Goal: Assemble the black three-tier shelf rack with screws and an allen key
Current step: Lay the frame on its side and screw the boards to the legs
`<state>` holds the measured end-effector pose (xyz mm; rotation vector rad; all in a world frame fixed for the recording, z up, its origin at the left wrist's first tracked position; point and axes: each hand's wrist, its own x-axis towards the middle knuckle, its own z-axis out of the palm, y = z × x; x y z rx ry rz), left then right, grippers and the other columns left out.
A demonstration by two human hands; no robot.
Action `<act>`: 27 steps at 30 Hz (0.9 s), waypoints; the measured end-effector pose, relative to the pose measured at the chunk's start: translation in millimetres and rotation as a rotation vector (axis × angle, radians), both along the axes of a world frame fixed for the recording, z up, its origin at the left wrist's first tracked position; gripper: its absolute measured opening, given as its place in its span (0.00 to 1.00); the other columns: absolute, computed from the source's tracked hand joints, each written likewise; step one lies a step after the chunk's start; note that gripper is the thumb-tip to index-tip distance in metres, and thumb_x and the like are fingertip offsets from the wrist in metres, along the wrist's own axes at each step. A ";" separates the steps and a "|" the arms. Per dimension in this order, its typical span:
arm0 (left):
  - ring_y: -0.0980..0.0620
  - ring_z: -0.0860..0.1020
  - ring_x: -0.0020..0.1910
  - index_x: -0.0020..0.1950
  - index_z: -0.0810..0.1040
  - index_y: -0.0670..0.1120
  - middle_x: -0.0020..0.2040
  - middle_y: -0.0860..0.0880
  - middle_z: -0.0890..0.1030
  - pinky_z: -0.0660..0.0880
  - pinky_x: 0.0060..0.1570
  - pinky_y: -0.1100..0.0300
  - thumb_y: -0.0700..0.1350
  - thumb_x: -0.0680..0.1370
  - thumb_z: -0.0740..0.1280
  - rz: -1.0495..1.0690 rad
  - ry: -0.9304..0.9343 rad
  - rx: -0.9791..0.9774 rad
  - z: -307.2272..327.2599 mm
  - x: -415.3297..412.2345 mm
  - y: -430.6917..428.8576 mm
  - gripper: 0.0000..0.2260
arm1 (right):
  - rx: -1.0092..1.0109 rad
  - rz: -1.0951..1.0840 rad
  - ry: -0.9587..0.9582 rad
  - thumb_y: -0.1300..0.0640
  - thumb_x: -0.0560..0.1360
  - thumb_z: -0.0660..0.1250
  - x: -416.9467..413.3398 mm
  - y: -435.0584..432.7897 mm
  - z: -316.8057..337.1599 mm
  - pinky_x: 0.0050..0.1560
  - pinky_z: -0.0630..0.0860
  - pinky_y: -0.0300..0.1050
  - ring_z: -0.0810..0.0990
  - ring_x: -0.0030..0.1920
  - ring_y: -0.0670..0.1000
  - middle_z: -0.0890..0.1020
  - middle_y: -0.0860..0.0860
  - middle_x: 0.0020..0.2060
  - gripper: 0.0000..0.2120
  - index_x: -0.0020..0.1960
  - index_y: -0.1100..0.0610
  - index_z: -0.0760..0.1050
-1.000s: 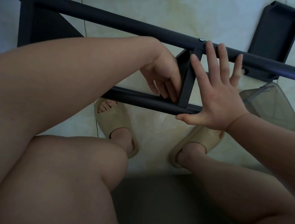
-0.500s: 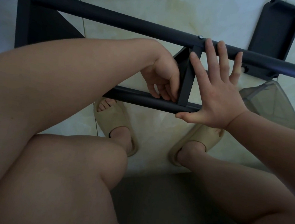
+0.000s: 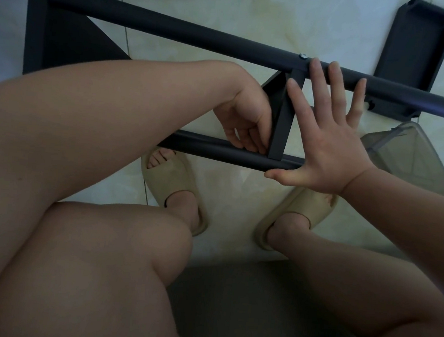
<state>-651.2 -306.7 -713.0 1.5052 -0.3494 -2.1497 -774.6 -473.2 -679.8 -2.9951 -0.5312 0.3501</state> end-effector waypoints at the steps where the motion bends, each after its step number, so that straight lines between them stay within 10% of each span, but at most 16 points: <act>1: 0.52 0.81 0.49 0.60 0.81 0.45 0.50 0.50 0.84 0.75 0.56 0.54 0.41 0.77 0.69 -0.009 0.008 -0.010 0.1 1.5 0.9 0.12 | 0.000 0.001 0.000 0.17 0.65 0.57 0.0 0.0 0.0 0.73 0.40 0.77 0.44 0.80 0.70 0.48 0.65 0.81 0.62 0.83 0.57 0.48; 20: 0.54 0.81 0.47 0.58 0.82 0.46 0.47 0.51 0.85 0.74 0.51 0.59 0.39 0.76 0.70 0.012 -0.035 -0.042 -2.7 2.1 0.9 0.10 | 0.003 0.003 -0.011 0.17 0.66 0.56 -0.2 -0.2 -1.1 0.73 0.39 0.77 0.45 0.80 0.70 0.48 0.65 0.81 0.61 0.83 0.58 0.48; 27: 0.50 0.81 0.59 0.64 0.81 0.48 0.61 0.48 0.83 0.74 0.62 0.52 0.46 0.77 0.69 -0.065 0.043 -0.038 0.3 3.3 4.6 0.15 | 0.003 0.010 -0.020 0.16 0.66 0.54 0.0 -0.2 -1.8 0.73 0.39 0.75 0.45 0.80 0.70 0.48 0.65 0.81 0.61 0.83 0.58 0.48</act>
